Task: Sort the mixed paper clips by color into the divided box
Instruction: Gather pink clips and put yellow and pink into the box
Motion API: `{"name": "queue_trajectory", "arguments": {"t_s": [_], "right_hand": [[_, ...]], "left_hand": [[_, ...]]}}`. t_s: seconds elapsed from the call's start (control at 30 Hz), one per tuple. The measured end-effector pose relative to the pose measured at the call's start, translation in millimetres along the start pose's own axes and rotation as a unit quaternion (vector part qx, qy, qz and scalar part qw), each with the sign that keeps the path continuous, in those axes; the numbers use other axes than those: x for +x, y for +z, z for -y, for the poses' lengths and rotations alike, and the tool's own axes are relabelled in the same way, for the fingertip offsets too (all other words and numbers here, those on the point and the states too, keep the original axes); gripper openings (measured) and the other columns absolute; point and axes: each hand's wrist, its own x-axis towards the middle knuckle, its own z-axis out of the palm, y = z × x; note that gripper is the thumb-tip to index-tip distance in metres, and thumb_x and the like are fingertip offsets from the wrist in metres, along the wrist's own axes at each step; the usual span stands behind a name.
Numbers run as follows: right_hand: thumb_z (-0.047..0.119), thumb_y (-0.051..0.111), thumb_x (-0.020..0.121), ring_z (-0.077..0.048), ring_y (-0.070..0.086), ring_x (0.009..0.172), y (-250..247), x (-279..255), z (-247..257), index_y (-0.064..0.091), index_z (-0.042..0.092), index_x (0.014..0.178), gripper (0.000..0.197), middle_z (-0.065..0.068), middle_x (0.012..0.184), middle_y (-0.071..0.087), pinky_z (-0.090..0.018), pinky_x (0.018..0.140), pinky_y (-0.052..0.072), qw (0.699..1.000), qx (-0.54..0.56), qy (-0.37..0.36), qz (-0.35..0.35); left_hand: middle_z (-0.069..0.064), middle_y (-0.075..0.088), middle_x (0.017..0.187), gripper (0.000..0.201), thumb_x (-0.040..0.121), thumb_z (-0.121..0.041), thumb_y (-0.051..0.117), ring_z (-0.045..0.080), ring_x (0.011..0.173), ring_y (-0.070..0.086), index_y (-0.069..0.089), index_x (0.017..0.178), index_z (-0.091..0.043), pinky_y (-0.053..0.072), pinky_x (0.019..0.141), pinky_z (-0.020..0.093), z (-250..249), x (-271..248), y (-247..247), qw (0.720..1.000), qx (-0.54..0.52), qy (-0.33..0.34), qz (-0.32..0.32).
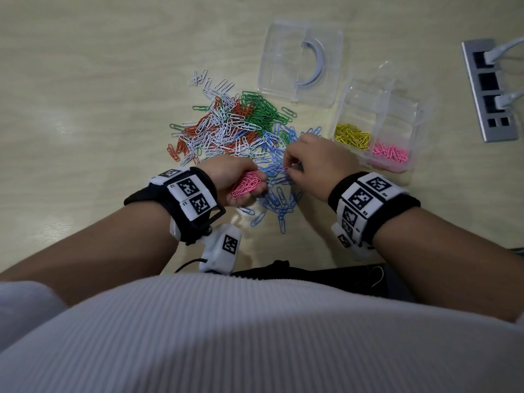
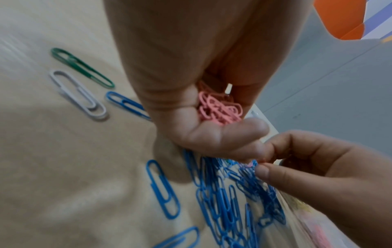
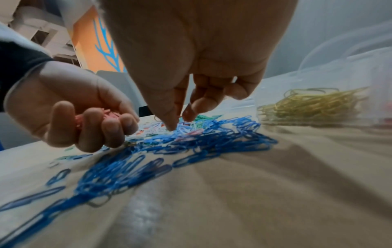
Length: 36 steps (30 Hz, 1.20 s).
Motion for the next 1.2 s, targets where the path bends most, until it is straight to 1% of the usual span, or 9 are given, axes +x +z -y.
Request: {"name": "queue_trajectory", "arguments": {"t_s": [0.17, 0.3, 0.4, 0.47, 0.63, 0.77, 0.93, 1.07, 1.2], "right_hand": [[0.034, 0.06, 0.089, -0.017, 0.058, 0.087, -10.0, 1.9, -3.0, 0.067, 0.028, 0.091, 0.01, 0.006, 0.093, 0.064, -0.032, 0.079, 0.045, 0.997, 0.06, 0.025, -0.044], [0.035, 0.063, 0.087, -0.005, 0.05, 0.079, -15.5, 0.6, 13.1, 0.072, 0.03, 0.093, 0.011, 0.014, 0.086, 0.058, -0.026, 0.075, 0.041, 0.99, 0.125, -0.052, -0.03], [0.03, 0.063, 0.087, -0.012, 0.056, 0.087, -11.0, 1.7, 26.1, 0.073, 0.027, 0.094, 0.013, 0.007, 0.089, 0.061, -0.027, 0.078, 0.041, 0.985, 0.144, -0.093, -0.013], [0.026, 0.059, 0.089, -0.015, 0.056, 0.089, -8.6, 3.7, 24.3, 0.071, 0.024, 0.096, 0.014, 0.004, 0.093, 0.061, -0.026, 0.078, 0.04, 0.985, 0.159, -0.048, -0.042], [0.037, 0.052, 0.093, -0.027, 0.057, 0.102, 0.5, 7.0, 2.0, 0.059, 0.023, 0.113, 0.026, -0.004, 0.115, 0.054, -0.035, 0.082, 0.045, 0.996, -0.016, 0.086, 0.013], [0.034, 0.053, 0.093, -0.028, 0.058, 0.097, 9.1, 7.2, 0.7, 0.056, 0.022, 0.102, 0.015, -0.004, 0.108, 0.054, -0.033, 0.073, 0.041, 0.998, -0.042, 0.05, 0.024], [0.033, 0.057, 0.089, -0.022, 0.055, 0.098, 5.0, 3.0, 3.5, 0.06, 0.026, 0.099, 0.012, 0.003, 0.098, 0.051, -0.039, 0.088, 0.044, 0.998, 0.046, 0.031, 0.017], [0.028, 0.055, 0.088, -0.024, 0.056, 0.102, 0.2, 2.9, -2.1, 0.058, 0.027, 0.106, 0.019, 0.001, 0.11, 0.055, -0.038, 0.093, 0.038, 0.998, -0.027, 0.054, 0.032], [0.027, 0.05, 0.091, -0.023, 0.057, 0.097, 0.5, 3.7, -1.8, 0.061, 0.027, 0.097, 0.012, 0.002, 0.103, 0.055, -0.039, 0.091, 0.038, 0.996, -0.065, 0.045, 0.03]], "left_hand": [[0.009, 0.058, 0.058, 0.03, 0.1, -0.02, 0.037, 0.013, 0.044, 0.051, 0.055, 0.08, -0.007, 0.04, 0.035, 0.014, -1.9, 3.2, 0.8, 1.0, -0.004, 0.004, -0.009], [0.01, 0.061, 0.063, 0.027, 0.099, -0.021, 0.039, 0.016, 0.052, 0.053, 0.056, 0.083, -0.007, 0.043, 0.037, 0.016, -2.5, 7.5, 6.2, 1.0, -0.001, 0.006, 0.006], [0.007, 0.06, 0.057, 0.025, 0.097, -0.022, 0.043, 0.015, 0.045, 0.053, 0.057, 0.082, -0.008, 0.044, 0.036, 0.016, -2.4, 8.7, 12.1, 1.0, 0.006, 0.01, 0.013], [0.006, 0.058, 0.058, 0.028, 0.099, -0.024, 0.041, 0.012, 0.044, 0.052, 0.056, 0.081, -0.008, 0.042, 0.036, 0.015, -2.4, 8.5, 12.2, 0.999, -0.016, 0.012, 0.031], [0.011, 0.057, 0.06, 0.032, 0.1, -0.02, 0.036, 0.015, 0.043, 0.049, 0.054, 0.078, -0.007, 0.037, 0.036, 0.015, 0.1, 6.3, 6.8, 0.999, -0.025, 0.015, 0.029], [0.011, 0.058, 0.06, 0.031, 0.1, -0.02, 0.038, 0.015, 0.04, 0.049, 0.055, 0.078, -0.006, 0.038, 0.035, 0.016, 1.9, 5.0, 5.8, 1.0, -0.013, 0.011, 0.015], [0.01, 0.059, 0.06, 0.029, 0.099, -0.02, 0.04, 0.015, 0.046, 0.047, 0.057, 0.079, -0.006, 0.039, 0.036, 0.015, 1.0, 4.5, 5.0, 1.0, 0.005, 0.015, -0.002], [0.01, 0.058, 0.063, 0.029, 0.099, -0.02, 0.04, 0.017, 0.055, 0.044, 0.057, 0.079, -0.007, 0.039, 0.038, 0.016, 1.2, 5.3, 3.3, 1.0, 0.009, 0.011, -0.003], [0.009, 0.057, 0.059, 0.03, 0.1, -0.019, 0.038, 0.017, 0.053, 0.045, 0.055, 0.078, -0.008, 0.038, 0.037, 0.015, -0.3, 3.0, 4.1, 1.0, 0.011, 0.008, -0.002]]}}
